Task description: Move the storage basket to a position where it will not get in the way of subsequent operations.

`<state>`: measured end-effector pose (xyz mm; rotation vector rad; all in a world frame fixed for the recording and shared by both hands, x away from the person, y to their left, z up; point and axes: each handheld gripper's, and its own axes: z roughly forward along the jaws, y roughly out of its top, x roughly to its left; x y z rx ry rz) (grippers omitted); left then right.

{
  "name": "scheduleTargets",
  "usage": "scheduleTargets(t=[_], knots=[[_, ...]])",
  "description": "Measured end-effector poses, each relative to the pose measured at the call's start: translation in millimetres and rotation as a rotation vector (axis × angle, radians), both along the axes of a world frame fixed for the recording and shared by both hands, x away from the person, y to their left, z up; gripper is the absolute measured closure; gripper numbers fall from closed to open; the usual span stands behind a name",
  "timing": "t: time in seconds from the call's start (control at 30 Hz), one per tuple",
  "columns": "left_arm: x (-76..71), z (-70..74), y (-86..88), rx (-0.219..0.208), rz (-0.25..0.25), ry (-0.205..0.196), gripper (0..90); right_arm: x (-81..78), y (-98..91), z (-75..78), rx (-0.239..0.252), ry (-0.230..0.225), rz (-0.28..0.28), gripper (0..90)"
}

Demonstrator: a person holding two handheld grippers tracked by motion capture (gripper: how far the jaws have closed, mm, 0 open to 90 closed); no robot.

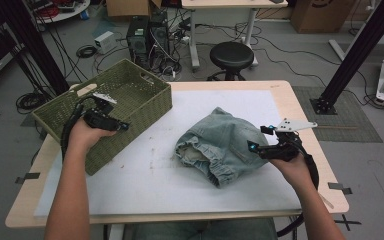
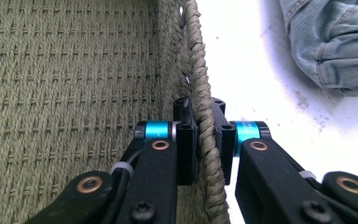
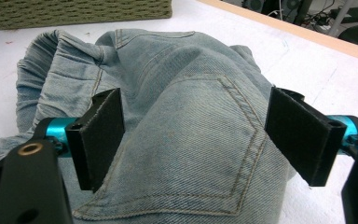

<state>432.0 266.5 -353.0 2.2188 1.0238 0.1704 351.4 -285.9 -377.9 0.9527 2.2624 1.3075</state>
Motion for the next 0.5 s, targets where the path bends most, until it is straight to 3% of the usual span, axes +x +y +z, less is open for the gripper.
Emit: scheduleTargets(t=[0.17,0.23,0.37,0.4,0.43,0.5], knots=[[1.8,-0.3,0.8,-0.003,0.011,0.000,81.5,0.2,0.0,-0.3,-0.002,0.001,-0.002,20.3],[1.3,0.8,1.7,-0.004,0.030,-0.022,72.5,0.6,0.0,-0.6,-0.001,0.002,-0.002,20.3],[-3.6,12.4,0.3,0.029,0.066,-0.111,46.1,0.8,-0.5,-0.3,0.003,0.002,-0.004,20.3],[-6.1,17.1,-1.6,0.033,0.065,-0.149,41.7,0.9,-0.7,-0.2,0.003,0.001,-0.003,20.3],[-10.1,23.0,-4.3,0.018,0.057,-0.206,39.9,1.0,-0.9,0.0,0.003,-0.003,-0.003,20.3],[-15.7,30.0,-9.5,-0.024,0.043,-0.256,35.3,0.8,-1.4,1.1,0.005,-0.007,-0.002,20.3]])
